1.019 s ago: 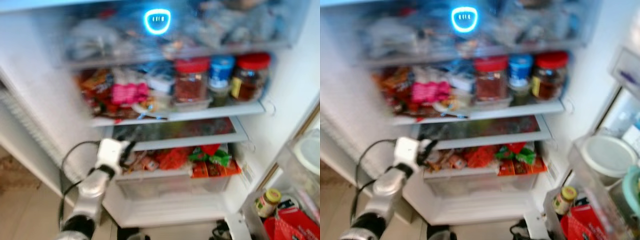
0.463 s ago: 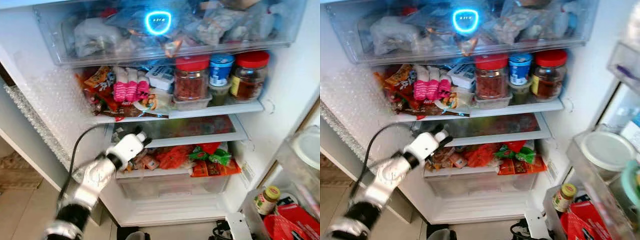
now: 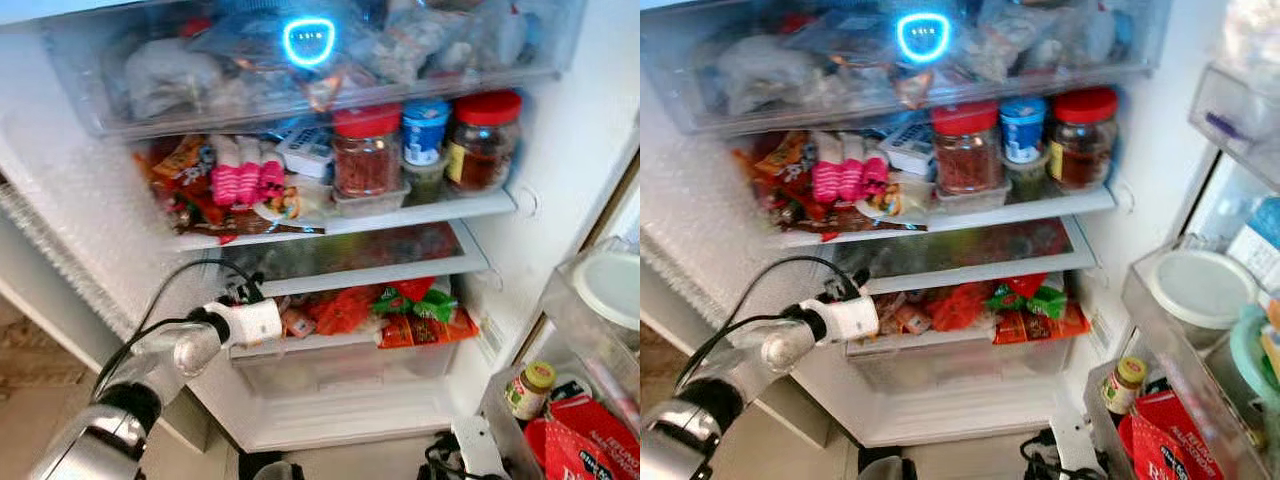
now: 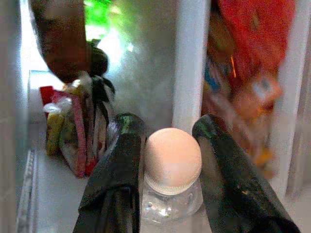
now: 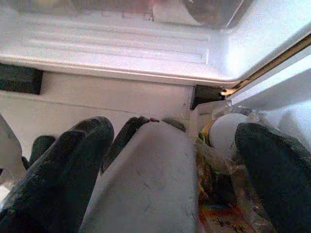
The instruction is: Restocking fridge
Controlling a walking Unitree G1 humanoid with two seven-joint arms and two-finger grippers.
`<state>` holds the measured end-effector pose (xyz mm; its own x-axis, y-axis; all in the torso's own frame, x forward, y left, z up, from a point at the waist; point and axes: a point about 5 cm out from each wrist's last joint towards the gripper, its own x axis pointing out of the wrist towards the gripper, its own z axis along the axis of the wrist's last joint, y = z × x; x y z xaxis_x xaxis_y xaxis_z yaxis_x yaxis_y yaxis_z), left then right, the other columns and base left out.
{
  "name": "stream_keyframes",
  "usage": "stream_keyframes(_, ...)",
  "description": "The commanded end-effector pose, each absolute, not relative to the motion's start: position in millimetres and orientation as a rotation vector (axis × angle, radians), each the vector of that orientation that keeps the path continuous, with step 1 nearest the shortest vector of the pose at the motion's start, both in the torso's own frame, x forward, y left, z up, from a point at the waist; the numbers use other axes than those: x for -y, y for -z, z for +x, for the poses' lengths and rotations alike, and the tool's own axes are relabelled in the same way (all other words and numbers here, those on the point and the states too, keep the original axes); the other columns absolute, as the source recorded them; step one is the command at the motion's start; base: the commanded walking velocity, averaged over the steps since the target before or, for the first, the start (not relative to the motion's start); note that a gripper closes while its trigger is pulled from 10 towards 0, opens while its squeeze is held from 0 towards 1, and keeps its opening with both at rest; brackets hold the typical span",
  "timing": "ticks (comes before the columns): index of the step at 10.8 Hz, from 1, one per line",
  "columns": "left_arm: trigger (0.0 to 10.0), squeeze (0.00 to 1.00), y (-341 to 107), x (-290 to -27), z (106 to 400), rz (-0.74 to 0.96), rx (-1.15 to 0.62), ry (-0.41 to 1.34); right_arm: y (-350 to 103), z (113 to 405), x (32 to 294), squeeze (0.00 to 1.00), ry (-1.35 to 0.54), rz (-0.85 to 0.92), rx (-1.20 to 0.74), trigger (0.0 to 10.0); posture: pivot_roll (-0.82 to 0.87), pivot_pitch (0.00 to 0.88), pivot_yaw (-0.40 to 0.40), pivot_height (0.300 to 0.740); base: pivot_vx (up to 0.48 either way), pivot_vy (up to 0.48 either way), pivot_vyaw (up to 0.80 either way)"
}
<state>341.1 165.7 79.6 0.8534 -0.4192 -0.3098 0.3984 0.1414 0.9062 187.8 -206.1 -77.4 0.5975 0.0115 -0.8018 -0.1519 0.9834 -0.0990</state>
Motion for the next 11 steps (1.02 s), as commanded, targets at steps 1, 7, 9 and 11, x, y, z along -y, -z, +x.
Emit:
stream_keyframes(1,10.0,0.00,-74,-174,340,1.376,-0.024,0.595,87,169,205,0.00,-0.072,-0.129,-1.000,10.0,0.00,0.072,0.133,0.634,0.000,0.000,0.00)
stream_keyframes(7,10.0,0.00,-97,-146,365,1.471,0.154,0.439,96,150,198,0.00,-0.037,-0.088,-1.018,10.0,-0.06,0.131,0.173,0.634,0.000,0.000,0.00)
stream_keyframes(9,10.0,0.00,-97,-148,365,1.412,0.118,0.437,98,143,198,0.00,-0.033,-0.085,-1.026,10.0,-0.07,0.152,0.176,0.634,0.000,0.000,0.00)
stream_keyframes(11,10.0,0.00,-105,-161,372,1.408,0.079,0.337,100,135,198,0.00,-0.033,-0.086,-1.035,10.0,-0.08,0.168,0.173,0.634,0.000,0.000,0.00)
